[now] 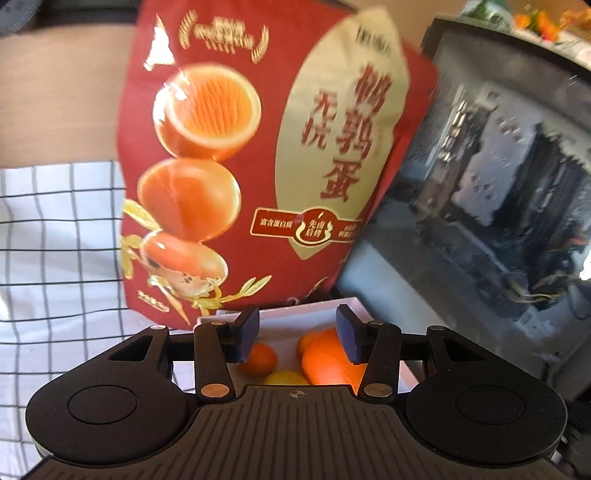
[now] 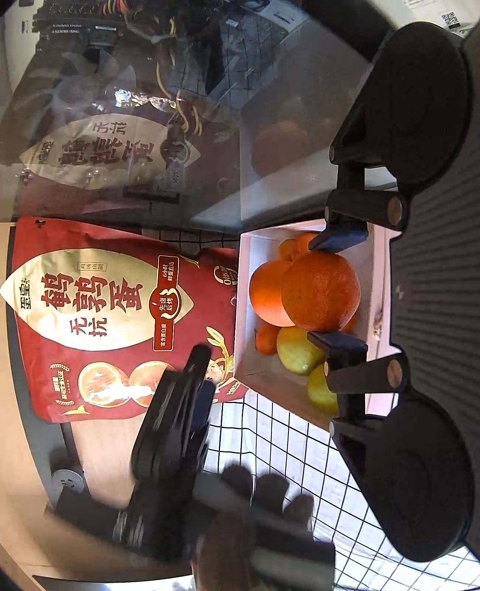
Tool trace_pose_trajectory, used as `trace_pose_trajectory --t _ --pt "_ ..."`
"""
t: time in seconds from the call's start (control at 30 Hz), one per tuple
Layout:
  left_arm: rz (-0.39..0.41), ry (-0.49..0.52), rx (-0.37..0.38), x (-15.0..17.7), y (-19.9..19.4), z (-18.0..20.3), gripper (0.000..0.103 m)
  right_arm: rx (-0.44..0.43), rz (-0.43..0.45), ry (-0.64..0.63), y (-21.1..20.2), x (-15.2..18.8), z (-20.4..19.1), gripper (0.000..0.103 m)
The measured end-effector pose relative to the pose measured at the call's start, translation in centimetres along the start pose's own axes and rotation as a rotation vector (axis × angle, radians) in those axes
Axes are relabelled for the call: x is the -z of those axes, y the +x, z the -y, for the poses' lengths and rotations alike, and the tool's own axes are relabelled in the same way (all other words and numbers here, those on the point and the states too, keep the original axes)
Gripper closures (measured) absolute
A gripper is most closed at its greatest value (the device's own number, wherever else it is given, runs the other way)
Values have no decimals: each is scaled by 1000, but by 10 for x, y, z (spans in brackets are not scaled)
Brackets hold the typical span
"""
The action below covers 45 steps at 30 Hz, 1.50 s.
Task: Organize fruits
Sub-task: 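Release the mandarin into the pink box from the right tool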
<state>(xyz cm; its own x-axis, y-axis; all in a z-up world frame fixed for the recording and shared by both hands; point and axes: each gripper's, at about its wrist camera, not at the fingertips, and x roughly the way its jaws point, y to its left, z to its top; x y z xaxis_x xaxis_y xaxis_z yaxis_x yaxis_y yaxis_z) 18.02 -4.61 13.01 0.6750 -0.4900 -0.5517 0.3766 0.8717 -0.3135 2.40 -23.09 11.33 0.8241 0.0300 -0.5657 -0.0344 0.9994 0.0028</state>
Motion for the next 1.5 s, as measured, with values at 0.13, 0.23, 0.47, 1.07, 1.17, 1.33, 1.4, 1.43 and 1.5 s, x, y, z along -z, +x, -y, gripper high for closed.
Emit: trace_pose_trajectory --t 0.13,0.23,0.47,1.07,1.17,1.33,1.4,1.43,1.5 --pt "-15 -4 -15 23 -30 -2 52 -25 -7 13 15 -9 -1 59" --pt "-42 -5 -26 45 -48 -4 52 -42 -31 28 34 -14 -5 59" --pt "-102 -18 -86 97 -77 -22 52 -26 -121 23 82 -7 -25 59" --pt "-147 30 -81 128 -99 -47 52 65 -132 -4 98 1 -44 42" --pt "-156 35 -98 137 -100 -46 52 85 -59 6 74 -2 -45 30" --pt "-103 36 -220 162 -104 -32 52 63 -3 17 36 9 -45 28" --pt "-83 -14 -273 176 -104 -28 52 22 -7 -4 25 22 -43 25" --pt "-70 -35 -287 182 -104 -26 52 9 -20 -13 22 30 -43 25" --pt "-49 -59 -318 195 -102 -20 52 -27 -65 -33 21 45 -43 25"
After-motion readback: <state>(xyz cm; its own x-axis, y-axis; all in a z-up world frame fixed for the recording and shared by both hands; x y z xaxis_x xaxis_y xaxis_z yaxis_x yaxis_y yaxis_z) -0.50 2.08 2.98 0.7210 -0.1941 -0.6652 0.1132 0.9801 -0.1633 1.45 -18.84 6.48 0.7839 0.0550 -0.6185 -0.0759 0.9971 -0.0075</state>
